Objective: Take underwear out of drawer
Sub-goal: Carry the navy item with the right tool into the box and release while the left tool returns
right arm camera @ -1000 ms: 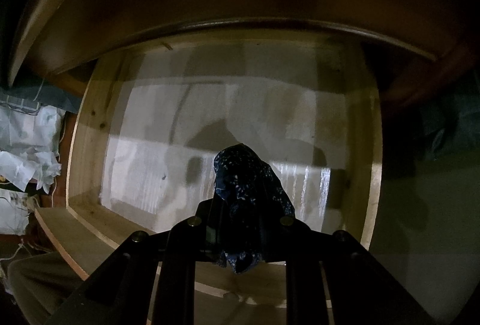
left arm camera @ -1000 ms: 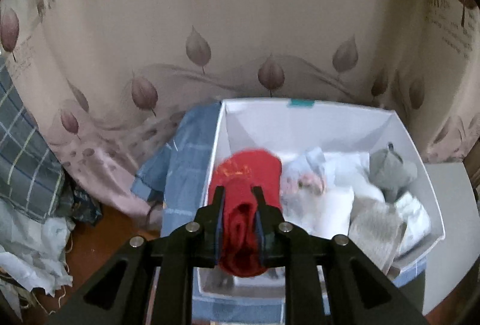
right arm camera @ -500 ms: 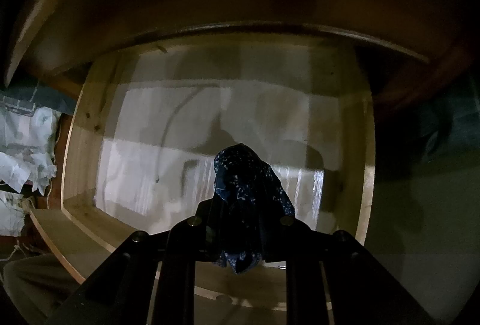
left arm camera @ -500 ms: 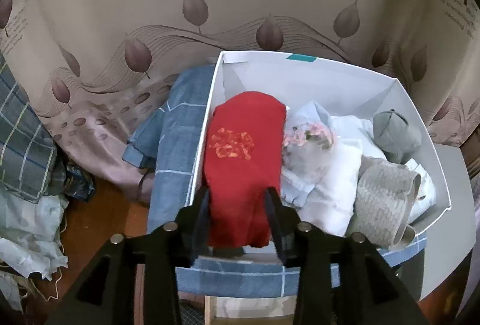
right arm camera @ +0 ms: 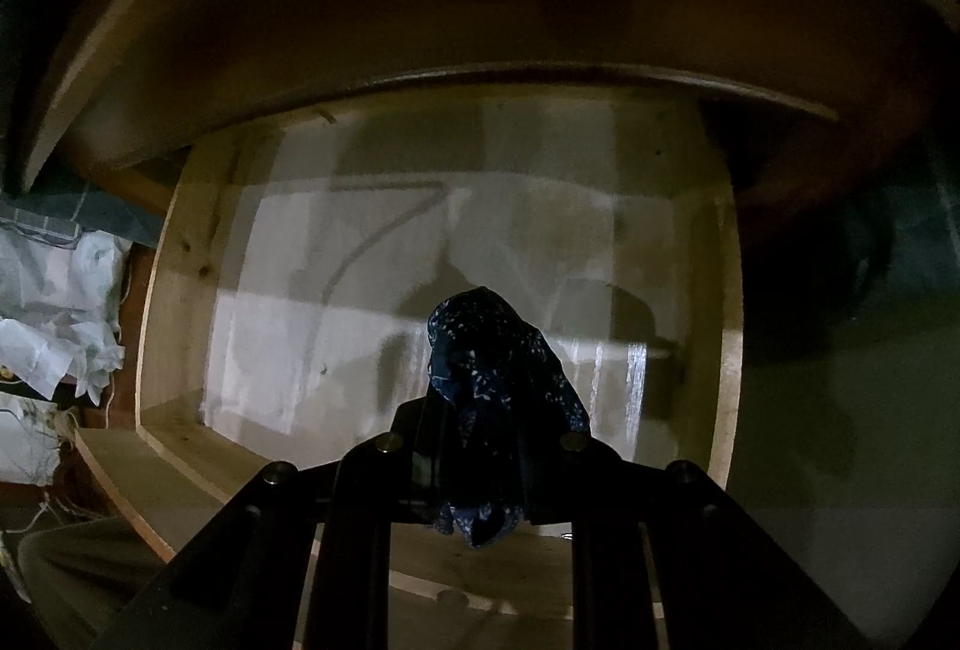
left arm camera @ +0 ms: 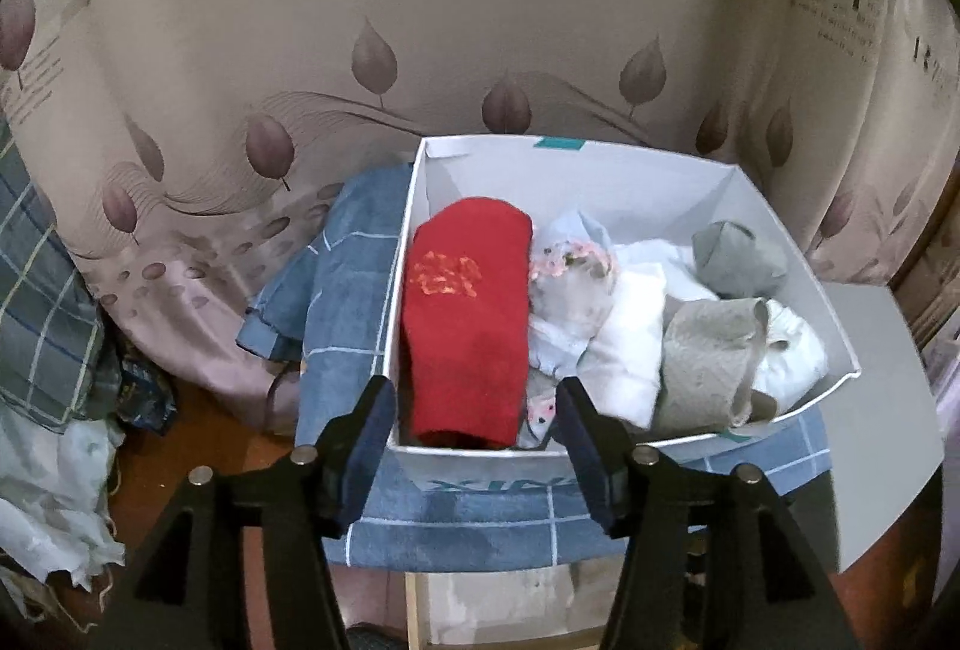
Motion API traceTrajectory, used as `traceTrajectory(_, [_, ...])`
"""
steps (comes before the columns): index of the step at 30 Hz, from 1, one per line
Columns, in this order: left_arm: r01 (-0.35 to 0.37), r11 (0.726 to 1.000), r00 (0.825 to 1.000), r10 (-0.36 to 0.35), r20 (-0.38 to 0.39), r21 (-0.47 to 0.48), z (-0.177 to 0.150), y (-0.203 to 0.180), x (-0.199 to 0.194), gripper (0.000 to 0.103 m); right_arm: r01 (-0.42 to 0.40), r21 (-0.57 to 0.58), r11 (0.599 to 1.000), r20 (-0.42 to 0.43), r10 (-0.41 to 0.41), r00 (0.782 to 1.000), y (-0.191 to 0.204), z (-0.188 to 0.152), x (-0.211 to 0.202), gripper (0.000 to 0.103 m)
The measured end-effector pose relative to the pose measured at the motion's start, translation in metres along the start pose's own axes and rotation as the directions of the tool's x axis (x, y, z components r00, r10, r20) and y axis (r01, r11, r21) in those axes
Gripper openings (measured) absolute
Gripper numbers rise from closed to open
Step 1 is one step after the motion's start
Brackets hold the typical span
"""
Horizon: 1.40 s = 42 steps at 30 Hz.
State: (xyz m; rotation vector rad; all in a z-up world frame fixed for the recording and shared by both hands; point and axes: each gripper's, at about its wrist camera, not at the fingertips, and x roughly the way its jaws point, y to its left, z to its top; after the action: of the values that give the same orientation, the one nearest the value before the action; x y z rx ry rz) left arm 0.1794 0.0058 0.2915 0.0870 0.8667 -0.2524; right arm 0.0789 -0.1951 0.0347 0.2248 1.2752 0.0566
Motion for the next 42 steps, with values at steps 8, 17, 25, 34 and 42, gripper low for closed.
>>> traceTrajectory(8, [-0.089, 0.996, 0.989, 0.09, 0.116, -0.012, -0.04, 0.007, -0.041, 0.058, 0.052, -0.046, 0.998, 0.023, -0.051, 0.998, 0.01, -0.002, -0.005, 0.017])
traceTrajectory(17, [-0.216, 0.975, 0.968, 0.221, 0.117, -0.049, -0.14, 0.012, -0.01, 0.058, 0.075, -0.109, 0.991, 0.055, -0.069, 0.996, 0.027, -0.007, -0.015, 0.017])
traceTrajectory(25, [-0.246, 0.968, 0.969, 0.247, 0.019, -0.056, -0.193, 0.013, 0.044, 0.058, 0.087, -0.141, 0.986, 0.114, -0.071, 0.991, 0.036, -0.014, -0.031, 0.017])
traceTrajectory(34, [-0.286, 0.955, 0.958, 0.288, 0.015, -0.073, -0.205, 0.024, 0.054, 0.058, 0.075, -0.116, 0.99, 0.158, -0.056, 0.986, 0.04, -0.012, -0.062, 0.017])
traceTrajectory(42, [-0.244, 0.963, 0.969, 0.245, 0.0, -0.118, -0.201, 0.024, 0.053, 0.058, 0.084, -0.158, 0.984, 0.201, -0.051, 0.978, 0.06, -0.004, -0.12, 0.017])
